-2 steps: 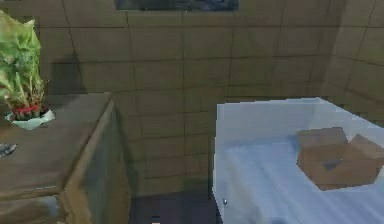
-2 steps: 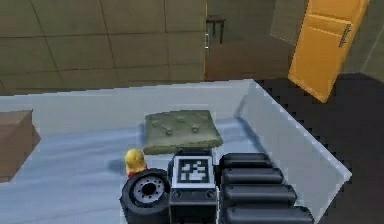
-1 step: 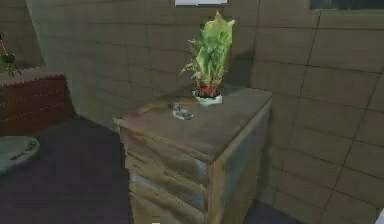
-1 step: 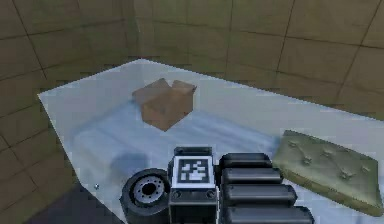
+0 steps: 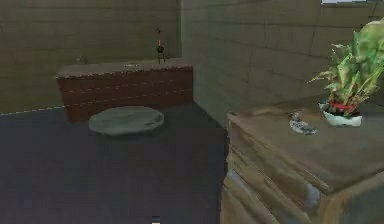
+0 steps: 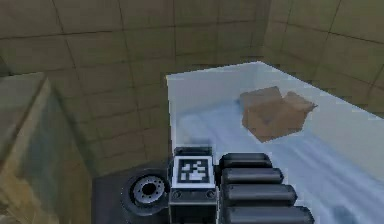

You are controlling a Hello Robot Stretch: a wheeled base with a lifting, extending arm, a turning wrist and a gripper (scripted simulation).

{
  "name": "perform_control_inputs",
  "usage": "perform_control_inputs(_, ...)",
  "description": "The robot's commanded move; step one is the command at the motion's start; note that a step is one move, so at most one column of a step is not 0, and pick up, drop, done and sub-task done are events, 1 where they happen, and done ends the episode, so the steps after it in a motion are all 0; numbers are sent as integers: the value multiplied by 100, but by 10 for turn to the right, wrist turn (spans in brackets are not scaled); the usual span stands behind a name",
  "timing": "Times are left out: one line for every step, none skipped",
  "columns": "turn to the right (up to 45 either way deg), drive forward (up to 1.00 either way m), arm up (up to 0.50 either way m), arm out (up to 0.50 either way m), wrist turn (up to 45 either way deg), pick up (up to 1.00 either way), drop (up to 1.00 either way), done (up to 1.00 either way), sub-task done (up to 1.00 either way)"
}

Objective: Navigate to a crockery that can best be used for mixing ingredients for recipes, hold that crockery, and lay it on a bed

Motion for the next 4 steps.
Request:
perform_control_inputs(-450, 0, 0, 0, 0, 0, 0, 0, 0)
perform_control_inputs(-450, 0, 0, 0, 0, 0, 0, 0, 0)
perform_control_inputs(-450, 0, 0, 0, 0, 0, 0, 0, 0)
perform_control_inputs(-390, 0, 0, 0, 0, 0, 0, 0, 0)
